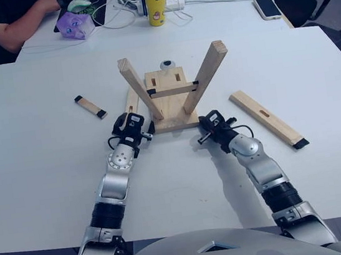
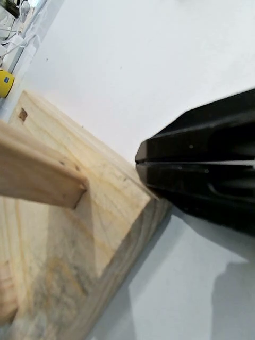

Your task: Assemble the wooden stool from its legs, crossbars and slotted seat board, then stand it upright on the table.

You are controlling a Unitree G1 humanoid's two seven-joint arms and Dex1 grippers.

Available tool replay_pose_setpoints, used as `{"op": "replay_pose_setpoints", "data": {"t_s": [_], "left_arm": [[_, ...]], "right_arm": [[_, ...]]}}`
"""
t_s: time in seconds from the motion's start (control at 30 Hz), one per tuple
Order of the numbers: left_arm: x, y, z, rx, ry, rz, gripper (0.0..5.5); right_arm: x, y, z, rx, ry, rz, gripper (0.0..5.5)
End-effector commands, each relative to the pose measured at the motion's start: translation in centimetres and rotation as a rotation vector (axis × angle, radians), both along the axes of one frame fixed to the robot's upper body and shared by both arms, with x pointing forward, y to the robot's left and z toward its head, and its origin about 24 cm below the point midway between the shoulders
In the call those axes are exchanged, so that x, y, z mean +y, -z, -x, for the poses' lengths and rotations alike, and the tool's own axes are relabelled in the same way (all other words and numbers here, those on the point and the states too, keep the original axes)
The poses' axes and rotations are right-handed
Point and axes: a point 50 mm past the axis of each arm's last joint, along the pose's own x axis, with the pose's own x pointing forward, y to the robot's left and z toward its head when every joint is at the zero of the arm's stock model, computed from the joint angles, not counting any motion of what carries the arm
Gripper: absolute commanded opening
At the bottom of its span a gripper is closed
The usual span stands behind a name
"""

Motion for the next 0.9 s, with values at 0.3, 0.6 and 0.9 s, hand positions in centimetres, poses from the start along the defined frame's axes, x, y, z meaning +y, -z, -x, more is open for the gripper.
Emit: {"op": "replay_pose_setpoints", "data": {"t_s": [0.3, 0.6, 0.9], "left_arm": [[1.9, -2.9, 2.5, -0.201, -0.16, 0.159, 4.17], [2.6, -7.7, 1.9, -0.403, -0.278, 0.316, 2.89], [2.0, -12.6, 1.1, -0.529, -0.27, 0.392, 1.48]], "right_arm": [[-2.0, -3.3, 0.9, -0.121, 0.155, -0.168, 0.0], [-3.2, -7.0, -1.6, -0.301, 0.24, -0.349, 0.0], [-3.3, -12.4, -2.8, -0.486, 0.293, -0.459, 0.0]]}}
